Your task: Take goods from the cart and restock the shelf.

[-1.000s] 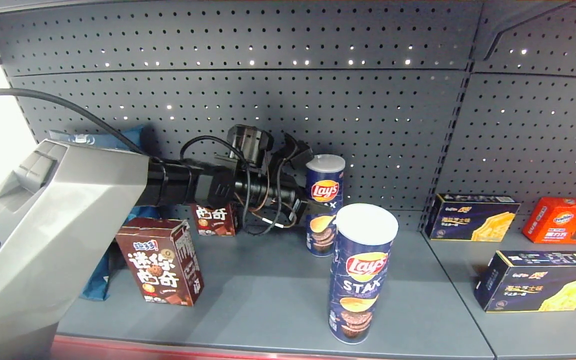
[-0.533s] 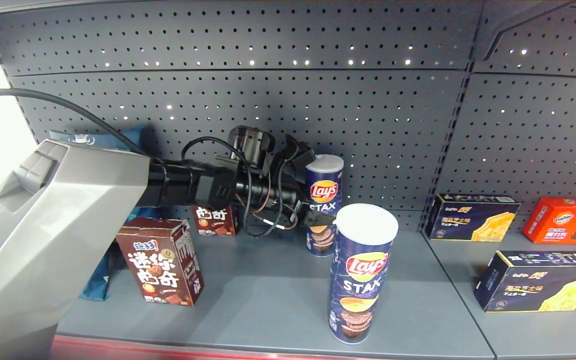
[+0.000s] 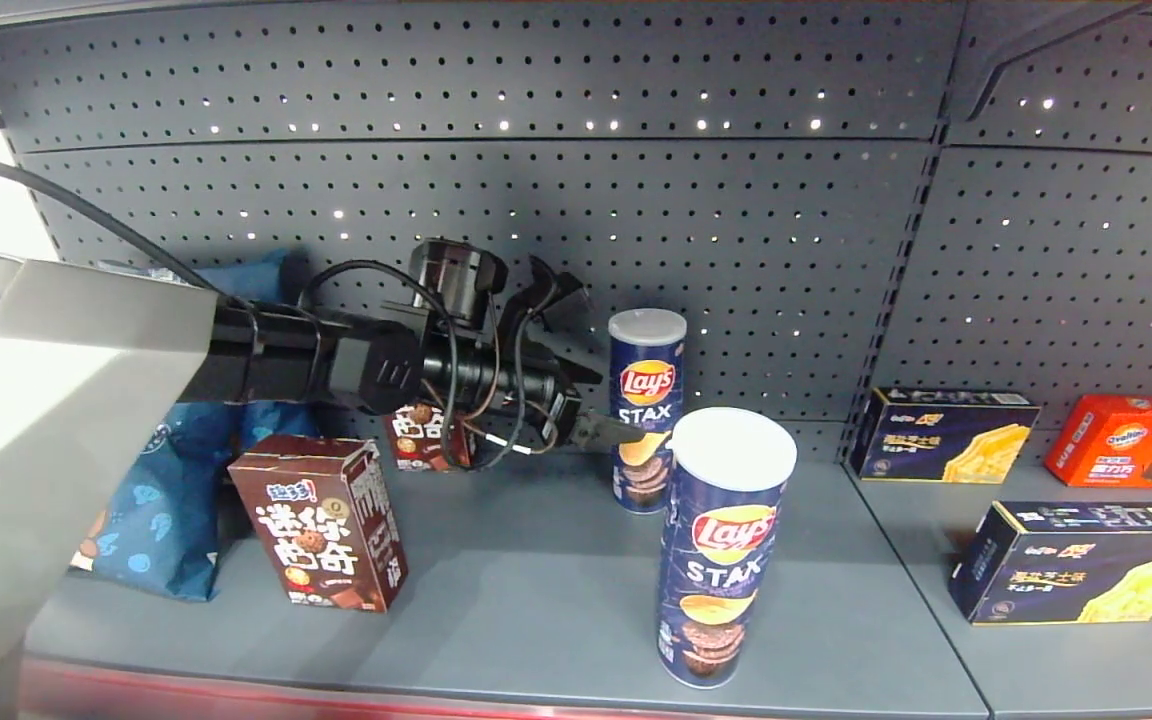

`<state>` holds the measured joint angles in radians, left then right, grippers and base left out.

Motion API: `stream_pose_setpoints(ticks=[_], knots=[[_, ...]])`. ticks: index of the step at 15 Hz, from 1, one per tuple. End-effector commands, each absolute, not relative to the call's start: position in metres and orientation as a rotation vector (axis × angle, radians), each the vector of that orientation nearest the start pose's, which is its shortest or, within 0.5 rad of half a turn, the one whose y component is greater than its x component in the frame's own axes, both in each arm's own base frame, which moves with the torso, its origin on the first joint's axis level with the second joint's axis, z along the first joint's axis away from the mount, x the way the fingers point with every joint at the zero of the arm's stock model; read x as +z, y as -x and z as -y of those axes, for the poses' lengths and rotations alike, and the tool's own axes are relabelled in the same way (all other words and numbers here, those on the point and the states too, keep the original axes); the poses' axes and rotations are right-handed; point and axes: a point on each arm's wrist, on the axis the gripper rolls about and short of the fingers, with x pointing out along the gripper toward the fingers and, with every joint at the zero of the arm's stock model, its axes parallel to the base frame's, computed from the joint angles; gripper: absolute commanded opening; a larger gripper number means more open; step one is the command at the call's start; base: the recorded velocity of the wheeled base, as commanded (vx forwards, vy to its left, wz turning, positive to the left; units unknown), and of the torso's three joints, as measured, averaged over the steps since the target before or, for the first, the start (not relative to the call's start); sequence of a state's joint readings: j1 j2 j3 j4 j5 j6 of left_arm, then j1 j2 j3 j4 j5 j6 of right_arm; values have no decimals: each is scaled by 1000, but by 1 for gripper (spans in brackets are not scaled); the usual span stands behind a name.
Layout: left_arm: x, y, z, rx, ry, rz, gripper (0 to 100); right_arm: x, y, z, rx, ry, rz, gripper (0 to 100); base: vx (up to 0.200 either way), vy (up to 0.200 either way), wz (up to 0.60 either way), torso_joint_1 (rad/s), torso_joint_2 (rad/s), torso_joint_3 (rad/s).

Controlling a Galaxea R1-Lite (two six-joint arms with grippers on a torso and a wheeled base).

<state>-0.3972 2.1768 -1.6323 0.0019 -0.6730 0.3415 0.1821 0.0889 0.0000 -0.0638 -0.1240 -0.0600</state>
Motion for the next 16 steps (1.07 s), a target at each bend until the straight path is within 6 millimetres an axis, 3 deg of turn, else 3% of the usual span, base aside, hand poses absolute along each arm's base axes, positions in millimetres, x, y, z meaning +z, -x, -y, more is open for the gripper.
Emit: stream_pose_setpoints(ticks=[1,3,9,12,13,14,16], knots=[[188,-392,172,-1108,-222,-356,100,84,15,5,70,64,-24,100,0,0,0,0,0,0],[195,-386,168,-1104,-223,-348,100,84,15,5,87,65,-23,100,0,0,0,0,0,0],[250,-350,140,-1015,-251,-236,100,84,15,5,104,65,-23,100,0,0,0,0,0,0],[284,-300,121,-913,-276,-180,100,84,15,5,102,62,-23,100,0,0,0,0,0,0],[287,-292,117,-890,-281,-177,100,84,15,5,102,62,-23,100,0,0,0,0,0,0],[294,-267,105,-825,-291,-166,100,84,15,5,102,63,-23,100,0,0,0,0,0,0],[293,-239,80,-690,-303,-182,100,84,15,5,102,63,-23,100,0,0,0,0,0,0]])
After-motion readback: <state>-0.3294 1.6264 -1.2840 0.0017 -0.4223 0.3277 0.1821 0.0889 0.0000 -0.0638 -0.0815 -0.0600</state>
